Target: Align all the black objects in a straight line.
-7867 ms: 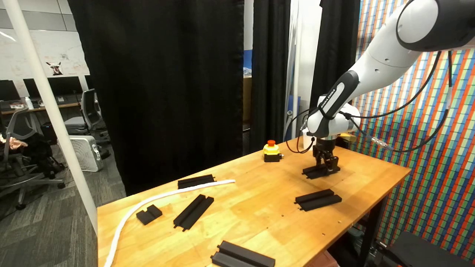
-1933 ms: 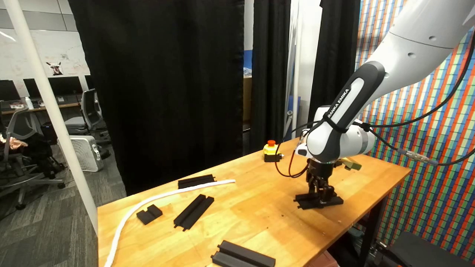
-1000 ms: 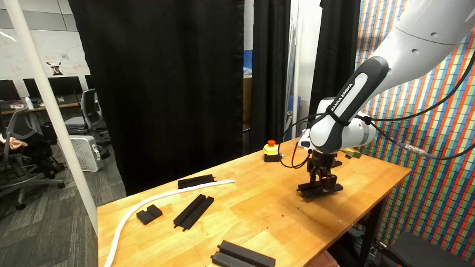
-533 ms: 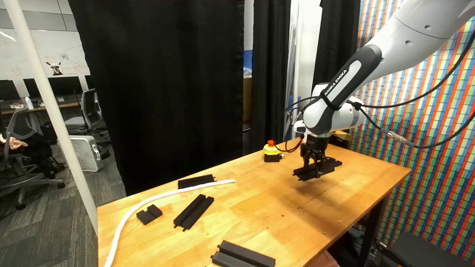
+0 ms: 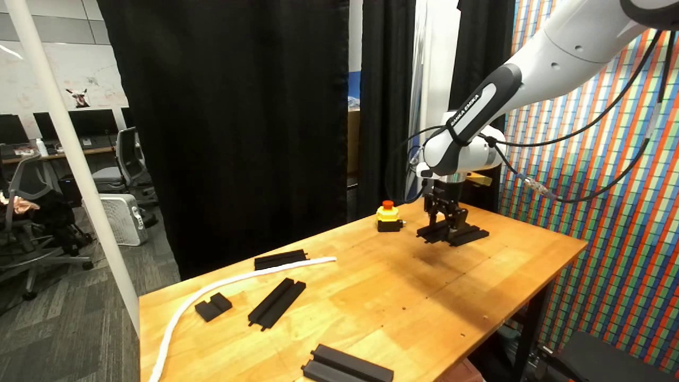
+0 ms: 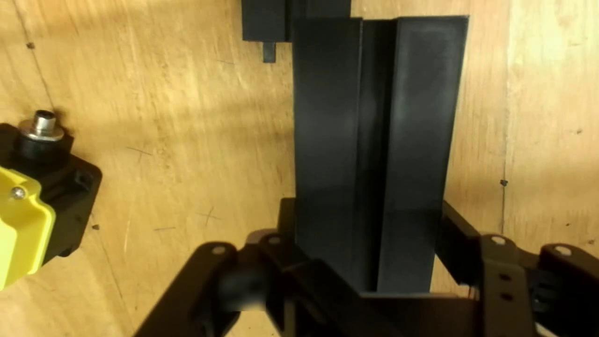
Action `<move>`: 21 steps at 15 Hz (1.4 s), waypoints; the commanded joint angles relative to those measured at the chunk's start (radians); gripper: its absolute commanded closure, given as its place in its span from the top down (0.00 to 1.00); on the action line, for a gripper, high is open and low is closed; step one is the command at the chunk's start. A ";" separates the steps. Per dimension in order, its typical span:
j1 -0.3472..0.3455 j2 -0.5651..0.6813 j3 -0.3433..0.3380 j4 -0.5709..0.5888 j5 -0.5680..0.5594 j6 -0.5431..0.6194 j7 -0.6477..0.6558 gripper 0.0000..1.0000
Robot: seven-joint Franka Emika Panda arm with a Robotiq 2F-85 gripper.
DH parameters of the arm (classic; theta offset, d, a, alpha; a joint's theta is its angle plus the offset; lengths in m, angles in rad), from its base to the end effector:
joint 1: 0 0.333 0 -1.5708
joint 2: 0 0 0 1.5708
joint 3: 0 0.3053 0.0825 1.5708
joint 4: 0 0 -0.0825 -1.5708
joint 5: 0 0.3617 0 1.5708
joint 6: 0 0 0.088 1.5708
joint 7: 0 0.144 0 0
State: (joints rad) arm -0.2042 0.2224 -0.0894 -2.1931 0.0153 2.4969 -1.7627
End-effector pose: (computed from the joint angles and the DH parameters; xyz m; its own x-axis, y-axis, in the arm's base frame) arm 0.5256 -0.1589 0.2610 0.1113 0.9935 -0.0250 0.9909 -0.1090 0.0790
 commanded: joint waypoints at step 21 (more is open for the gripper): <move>-0.072 0.222 0.086 0.219 0.100 -0.108 -0.100 0.46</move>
State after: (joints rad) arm -0.2512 0.4254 -0.0232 -2.0154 0.0907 2.4203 -1.8329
